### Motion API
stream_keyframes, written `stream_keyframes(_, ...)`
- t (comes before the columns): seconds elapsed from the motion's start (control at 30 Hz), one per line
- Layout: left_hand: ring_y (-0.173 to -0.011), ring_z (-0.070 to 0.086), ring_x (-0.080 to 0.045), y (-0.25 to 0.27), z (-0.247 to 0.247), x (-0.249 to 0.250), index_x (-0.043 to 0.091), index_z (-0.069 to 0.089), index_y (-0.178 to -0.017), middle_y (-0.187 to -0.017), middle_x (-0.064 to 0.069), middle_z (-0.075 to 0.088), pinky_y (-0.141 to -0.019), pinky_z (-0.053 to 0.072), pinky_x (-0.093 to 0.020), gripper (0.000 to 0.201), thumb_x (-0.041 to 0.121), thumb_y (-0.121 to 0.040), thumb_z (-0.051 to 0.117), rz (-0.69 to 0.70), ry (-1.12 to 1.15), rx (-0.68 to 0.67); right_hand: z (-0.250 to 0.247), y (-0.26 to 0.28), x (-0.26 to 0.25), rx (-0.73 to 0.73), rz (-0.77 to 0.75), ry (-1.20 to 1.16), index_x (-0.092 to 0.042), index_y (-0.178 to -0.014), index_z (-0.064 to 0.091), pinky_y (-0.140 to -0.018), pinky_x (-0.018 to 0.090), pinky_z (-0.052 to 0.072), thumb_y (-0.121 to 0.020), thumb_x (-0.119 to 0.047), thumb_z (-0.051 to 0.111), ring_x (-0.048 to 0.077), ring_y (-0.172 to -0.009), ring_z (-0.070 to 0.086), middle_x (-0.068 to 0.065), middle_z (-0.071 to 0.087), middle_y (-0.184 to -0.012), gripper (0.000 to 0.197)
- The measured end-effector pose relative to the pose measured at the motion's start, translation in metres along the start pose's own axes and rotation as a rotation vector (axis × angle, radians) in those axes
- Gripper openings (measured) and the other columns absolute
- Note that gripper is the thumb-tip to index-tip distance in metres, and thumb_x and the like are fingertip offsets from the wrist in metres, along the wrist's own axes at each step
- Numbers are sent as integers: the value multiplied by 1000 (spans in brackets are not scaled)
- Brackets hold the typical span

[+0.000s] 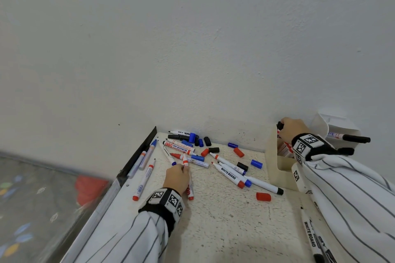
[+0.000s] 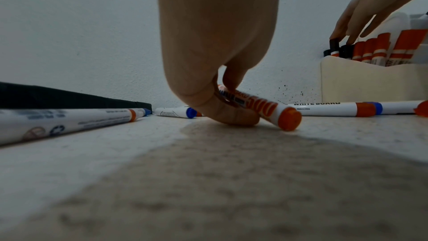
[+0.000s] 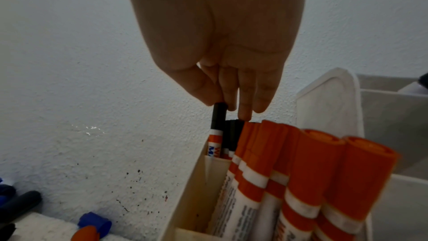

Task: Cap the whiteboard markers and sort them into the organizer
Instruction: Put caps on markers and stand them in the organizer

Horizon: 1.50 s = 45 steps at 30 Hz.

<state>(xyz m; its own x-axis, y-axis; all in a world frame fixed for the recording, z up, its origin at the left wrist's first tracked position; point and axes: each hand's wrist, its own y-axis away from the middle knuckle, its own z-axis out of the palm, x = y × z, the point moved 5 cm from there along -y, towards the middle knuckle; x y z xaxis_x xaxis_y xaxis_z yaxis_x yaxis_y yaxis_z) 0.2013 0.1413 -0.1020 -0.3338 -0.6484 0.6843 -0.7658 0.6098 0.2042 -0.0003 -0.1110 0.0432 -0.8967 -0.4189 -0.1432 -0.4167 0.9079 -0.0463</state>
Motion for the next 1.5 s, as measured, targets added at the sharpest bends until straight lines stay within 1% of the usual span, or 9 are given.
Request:
stream_keyframes(0.43, -86, 48, -11, -1, 0, 1, 4, 58, -113, -111, -11, 61, -76, 37, -20, 35, 28, -100, 35, -13, -3, 0, 0, 5, 0, 5, -44, 29, -6, -112, 55, -88, 38, 45, -90, -8, 45, 33, -100, 55, 19, 59, -110, 25)
stream_keyframes(0.63, -86, 50, -12, -2, -2, 0, 5, 58, -112, -110, -11, 61, -75, 38, -21, 35, 30, -100, 36, -1, 37, 10, 2, 10, 3, -3, -43, -2, -7, -114, 51, -74, 32, 40, -88, -6, 45, 33, -96, 55, 20, 58, -108, 27)
stream_keyframes(0.83, -89, 51, -13, -1, -2, 0, 6, 57, -117, -114, -11, 60, -77, 37, -21, 37, 31, -100, 36, 1, 60, 19, -2, 15, 1, -17, -55, -16, -6, -120, 50, -83, 36, 45, -91, -8, 42, 34, -99, 55, 22, 57, -111, 30)
stream_keyframes(1.0, -89, 49, -12, -1, -2, 1, 4, 58, -117, -114, -11, 61, -77, 36, -20, 37, 29, -100, 34, 28, 61, 27, -1, 16, 2, 0, -42, -46, -5, -116, 52, -84, 41, 49, -90, -7, 41, 36, -94, 57, 20, 57, -103, 28)
stream_keyframes(1.17, -102, 55, -18, -2, 0, 0, 5, 56, -120, -116, -12, 60, -80, 37, -21, 37, 29, -100, 36, 20, 78, 24, 1, 16, 3, -3, -6, -122, -6, -113, 53, -90, 41, 46, -89, -7, 43, 36, -101, 53, 21, 58, -113, 27)
stream_keyframes(1.27, -104, 55, -18, -3, 1, -1, 7, 55, -121, -117, -11, 59, -82, 40, -23, 38, 32, -99, 37, 9, 93, 10, -2, 21, -4, 95, 26, -228, -7, -119, 53, -95, 40, 40, -88, -8, 46, 35, -114, 45, 20, 52, -123, 31)
stream_keyframes(1.33, -101, 56, -17, -5, 3, -3, 10, 54, -122, -118, -11, 59, -81, 42, -23, 38, 36, -98, 39, -14, 116, 0, -7, 31, -23, 185, -71, -271, -8, -120, 53, -99, 38, 36, -89, -9, 47, 31, -119, 41, 16, 49, -128, 32)
stream_keyframes(1.4, -97, 56, -15, -6, 4, -4, 11, 53, -122, -116, -10, 59, -78, 42, -22, 38, 37, -97, 40, -20, 122, -4, -2, 41, -47, 108, -189, -294, -7, -111, 58, -92, 32, 40, -91, -11, 46, 25, -108, 51, 13, 56, -118, 23)
stream_keyframes(1.5, -90, 55, -13, -7, 5, -5, 12, 53, -121, -116, -10, 59, -75, 42, -21, 38, 37, -97, 41, -21, 130, -7, 27, 61, -71, -311, -220, -169, -9, -106, 56, -66, 19, 44, -93, -19, 49, 14, -80, 54, 3, 59, -98, 18)
